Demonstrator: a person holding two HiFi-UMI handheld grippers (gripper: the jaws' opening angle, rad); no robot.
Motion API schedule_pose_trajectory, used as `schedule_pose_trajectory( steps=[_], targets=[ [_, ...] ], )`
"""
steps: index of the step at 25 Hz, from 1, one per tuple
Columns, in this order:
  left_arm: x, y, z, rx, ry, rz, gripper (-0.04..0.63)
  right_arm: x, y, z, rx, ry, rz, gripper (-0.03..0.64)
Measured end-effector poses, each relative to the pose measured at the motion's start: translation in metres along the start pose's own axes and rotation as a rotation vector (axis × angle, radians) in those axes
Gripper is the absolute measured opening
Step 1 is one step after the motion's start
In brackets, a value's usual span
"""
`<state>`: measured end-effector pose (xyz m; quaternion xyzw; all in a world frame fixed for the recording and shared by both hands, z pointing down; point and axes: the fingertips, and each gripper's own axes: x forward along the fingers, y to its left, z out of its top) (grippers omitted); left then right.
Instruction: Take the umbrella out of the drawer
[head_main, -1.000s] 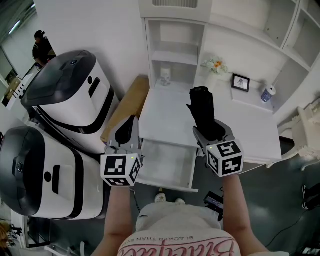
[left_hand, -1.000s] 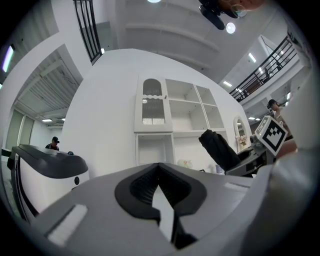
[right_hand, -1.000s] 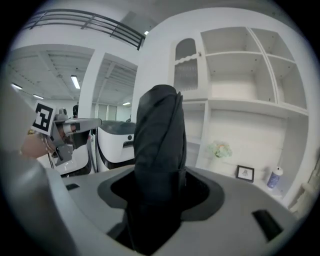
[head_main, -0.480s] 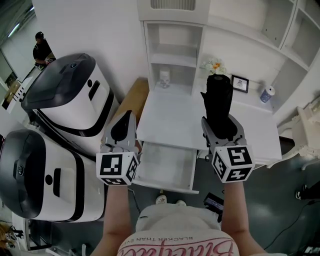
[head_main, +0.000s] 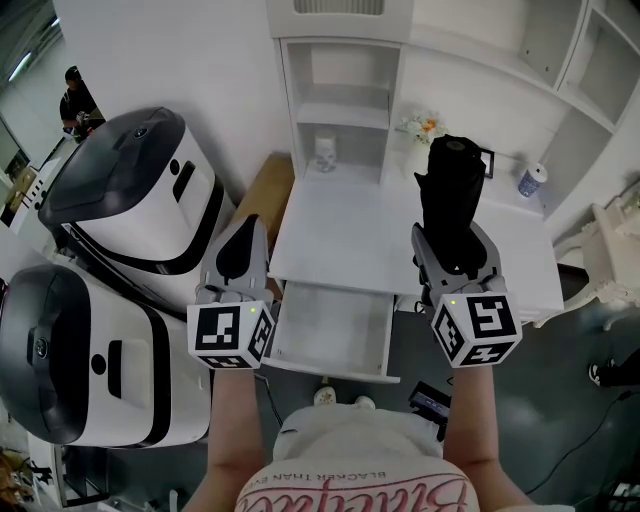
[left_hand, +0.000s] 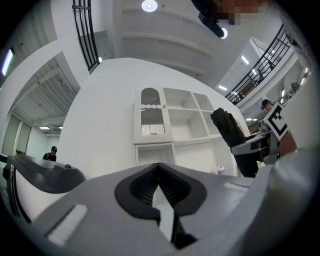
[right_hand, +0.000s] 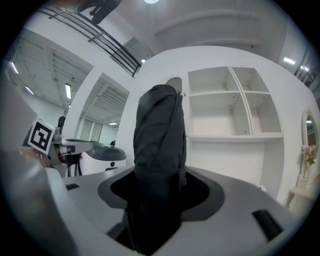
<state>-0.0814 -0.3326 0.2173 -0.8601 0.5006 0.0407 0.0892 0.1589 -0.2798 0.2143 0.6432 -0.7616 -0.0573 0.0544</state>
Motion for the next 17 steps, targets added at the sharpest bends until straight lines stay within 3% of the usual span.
schedule_pose_trajectory(
  steps=[17],
  targets=[
    [-0.0015, 0.0003, -0.0024, -0.011, 0.0, -0.005, 0.009, -0.0081, -0.0014, 0.0087, -0.033, -0.031, -0.016, 0.259]
  ],
)
